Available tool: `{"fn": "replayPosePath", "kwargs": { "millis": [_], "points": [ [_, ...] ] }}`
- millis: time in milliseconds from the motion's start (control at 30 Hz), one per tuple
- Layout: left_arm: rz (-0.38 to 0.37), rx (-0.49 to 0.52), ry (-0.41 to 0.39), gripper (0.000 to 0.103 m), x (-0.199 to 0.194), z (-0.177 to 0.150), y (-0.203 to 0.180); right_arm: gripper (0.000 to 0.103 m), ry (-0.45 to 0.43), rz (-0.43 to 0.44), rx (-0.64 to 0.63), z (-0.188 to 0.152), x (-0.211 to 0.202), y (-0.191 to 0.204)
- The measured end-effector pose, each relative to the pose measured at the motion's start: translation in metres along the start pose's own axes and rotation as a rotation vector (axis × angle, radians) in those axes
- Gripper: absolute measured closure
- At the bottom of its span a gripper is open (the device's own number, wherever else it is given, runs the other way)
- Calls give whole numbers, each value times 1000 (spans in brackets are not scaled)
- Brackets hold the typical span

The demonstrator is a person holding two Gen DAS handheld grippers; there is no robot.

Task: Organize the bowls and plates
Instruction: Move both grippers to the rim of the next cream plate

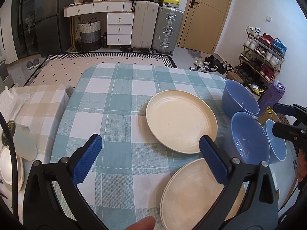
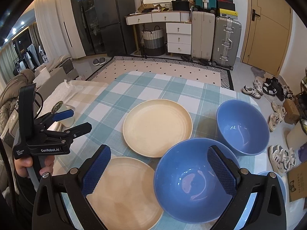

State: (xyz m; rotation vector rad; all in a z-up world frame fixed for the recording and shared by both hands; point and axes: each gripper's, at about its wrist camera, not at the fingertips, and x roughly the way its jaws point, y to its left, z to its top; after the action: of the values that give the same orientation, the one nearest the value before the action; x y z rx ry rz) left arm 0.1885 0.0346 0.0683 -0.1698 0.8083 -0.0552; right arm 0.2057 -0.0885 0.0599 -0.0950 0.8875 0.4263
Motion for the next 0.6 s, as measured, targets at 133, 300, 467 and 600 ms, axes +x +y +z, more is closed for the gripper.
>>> {"fn": "replayPosePath", "kwargs": {
  "millis": [133,300,467,600],
  "points": [
    [9,-5,16,2,17,7,0,1,19,-8,14,12,16,-10],
    [19,3,35,2,34,12,-1,1,53,-10,18,25,40,-20],
    [24,-10,60,2,51,15,0,1,99,-5,11,36,65,-28],
    [22,-26,77,2,65,19,3,1,131,3,4,41,82,-31]
  ]
}}
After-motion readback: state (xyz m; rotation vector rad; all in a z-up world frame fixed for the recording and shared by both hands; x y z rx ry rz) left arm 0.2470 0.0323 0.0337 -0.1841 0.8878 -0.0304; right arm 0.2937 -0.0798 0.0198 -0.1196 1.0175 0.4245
